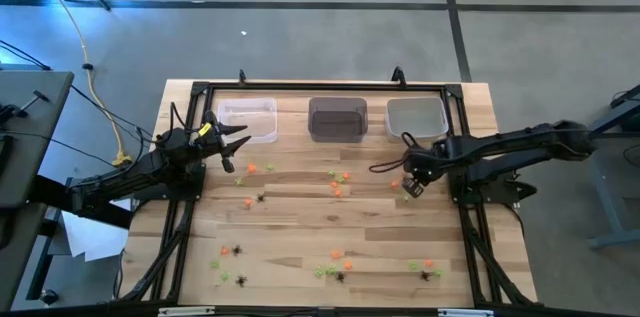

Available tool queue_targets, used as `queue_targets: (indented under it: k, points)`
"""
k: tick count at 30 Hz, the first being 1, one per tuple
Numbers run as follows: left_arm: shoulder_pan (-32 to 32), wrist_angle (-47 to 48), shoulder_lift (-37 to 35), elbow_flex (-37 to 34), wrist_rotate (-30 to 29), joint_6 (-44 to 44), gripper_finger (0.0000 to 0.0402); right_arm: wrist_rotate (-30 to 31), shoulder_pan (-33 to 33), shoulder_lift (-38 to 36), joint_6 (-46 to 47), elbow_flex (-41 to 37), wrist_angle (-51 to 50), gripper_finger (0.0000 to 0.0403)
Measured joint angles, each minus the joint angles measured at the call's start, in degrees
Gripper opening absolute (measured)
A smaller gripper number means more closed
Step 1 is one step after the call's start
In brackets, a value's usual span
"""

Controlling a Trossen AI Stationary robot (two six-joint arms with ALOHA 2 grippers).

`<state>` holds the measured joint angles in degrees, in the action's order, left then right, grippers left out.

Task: Sort Halloween decoration
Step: Put the black spider toy into the white bin

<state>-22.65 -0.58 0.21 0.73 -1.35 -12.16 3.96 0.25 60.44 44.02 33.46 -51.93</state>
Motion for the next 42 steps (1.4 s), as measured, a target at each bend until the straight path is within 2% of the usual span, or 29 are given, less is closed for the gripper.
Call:
queue_targets:
  k: [3,8,12,16,24,29,35,42]
  points:
    - [0.01,-0.01,0.02,-0.01,-0.01,0.00,0.0131,4.08,0.00,-1.50,-0.38,2.50,-1.46,0.0000]
    - [0.00,-0.02,0.02,0.00,0.00,0.00,0.0131,15.49,-1.18,-1.56,-3.82,8.37,-4.86,0.0000]
    - [0.02,-0.01,0.00,0.00,0.00,0.00,0.0131,22.68,-5.65,-1.54,-9.52,11.86,-5.16,0.0000]
    - [0.02,0.00,0.02,0.00,0.00,0.00,0.0131,26.32,-12.13,-1.54,-15.26,13.98,-4.95,0.0000]
    - [0.02,-0.01,0.00,-0.01,0.00,0.00,0.0131,23.36,-28.49,-1.52,-26.51,13.61,-0.30,0.0000]
    - [0.02,0.00,0.02,0.00,0.00,0.00,0.0131,19.47,-35.72,-1.52,-30.39,13.61,3.66,0.0000]
    - [0.00,-0.02,0.02,0.00,0.00,0.00,0.0131,16.39,-40.42,0.16,-32.01,13.61,4.30,0.0000]
    - [0.01,-0.02,0.01,0.00,-0.01,0.00,0.0131,14.87,-41.46,3.65,-32.61,13.61,5.05,0.0000]
